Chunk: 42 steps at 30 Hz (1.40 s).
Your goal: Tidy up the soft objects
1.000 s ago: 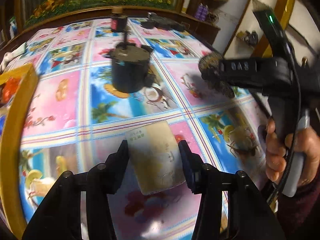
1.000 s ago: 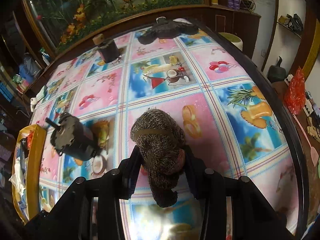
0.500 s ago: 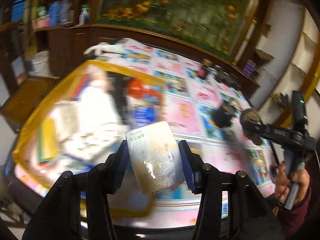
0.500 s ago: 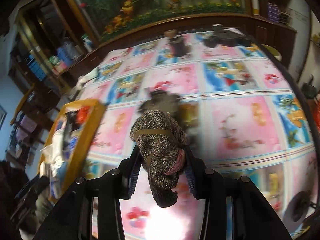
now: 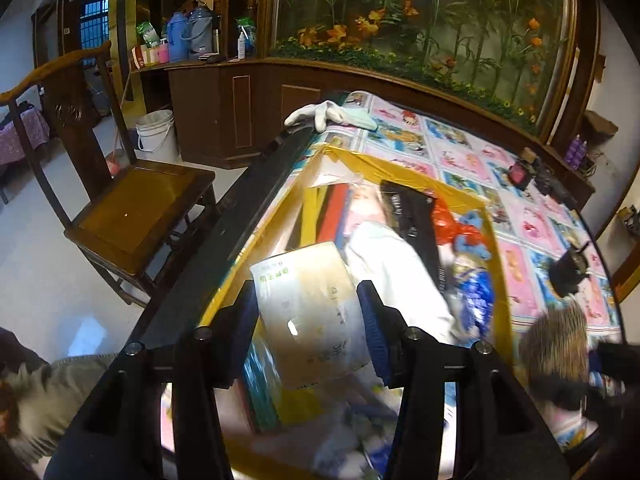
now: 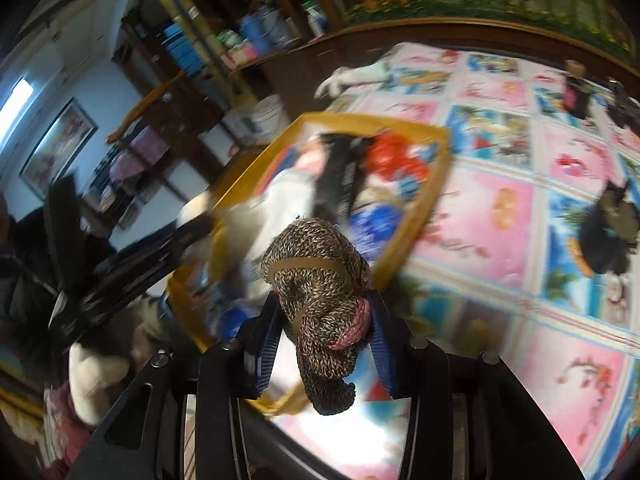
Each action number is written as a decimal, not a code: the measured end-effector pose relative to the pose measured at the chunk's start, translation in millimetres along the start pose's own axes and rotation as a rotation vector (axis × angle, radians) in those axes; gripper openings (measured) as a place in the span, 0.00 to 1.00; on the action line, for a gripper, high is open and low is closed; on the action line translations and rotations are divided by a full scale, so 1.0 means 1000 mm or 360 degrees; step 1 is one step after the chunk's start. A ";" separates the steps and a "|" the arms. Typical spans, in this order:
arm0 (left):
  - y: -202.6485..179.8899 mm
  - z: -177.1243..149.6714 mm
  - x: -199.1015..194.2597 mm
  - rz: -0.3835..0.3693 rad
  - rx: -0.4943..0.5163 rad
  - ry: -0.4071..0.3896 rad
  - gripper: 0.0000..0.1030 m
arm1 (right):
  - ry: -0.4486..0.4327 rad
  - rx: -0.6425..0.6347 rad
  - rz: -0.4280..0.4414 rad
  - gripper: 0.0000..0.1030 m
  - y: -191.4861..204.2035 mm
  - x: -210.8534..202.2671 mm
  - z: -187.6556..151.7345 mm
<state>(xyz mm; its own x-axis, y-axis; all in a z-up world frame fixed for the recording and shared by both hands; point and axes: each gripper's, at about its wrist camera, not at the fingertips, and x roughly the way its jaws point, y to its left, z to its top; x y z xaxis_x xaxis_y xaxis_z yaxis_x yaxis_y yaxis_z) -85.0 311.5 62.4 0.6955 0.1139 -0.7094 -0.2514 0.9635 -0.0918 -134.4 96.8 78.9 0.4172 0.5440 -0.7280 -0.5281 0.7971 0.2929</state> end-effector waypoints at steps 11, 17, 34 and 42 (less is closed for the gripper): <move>-0.001 0.012 0.027 0.0084 0.0055 -0.0059 0.47 | 0.0153 -0.0272 -0.0116 0.39 0.057 0.063 -0.009; -0.001 0.012 0.019 0.0120 0.0077 -0.0146 0.48 | 0.0139 -0.0346 -0.0207 0.39 0.079 0.090 -0.011; -0.008 0.013 0.008 0.0158 0.0085 -0.0212 0.52 | 0.0031 -0.0454 -0.0249 0.65 0.084 0.091 -0.026; -0.012 0.013 -0.025 0.0198 0.0019 -0.0351 0.61 | -0.0142 -0.0526 -0.0275 0.76 0.088 0.053 -0.037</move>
<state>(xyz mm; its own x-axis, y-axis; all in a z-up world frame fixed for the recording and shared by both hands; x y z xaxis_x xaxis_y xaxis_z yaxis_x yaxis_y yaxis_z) -90.9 300.2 90.2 0.7903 0.2805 -0.5448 -0.3369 0.9415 -0.0040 -186.7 186.0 43.2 0.5761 0.4410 -0.6882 -0.6481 0.7595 -0.0559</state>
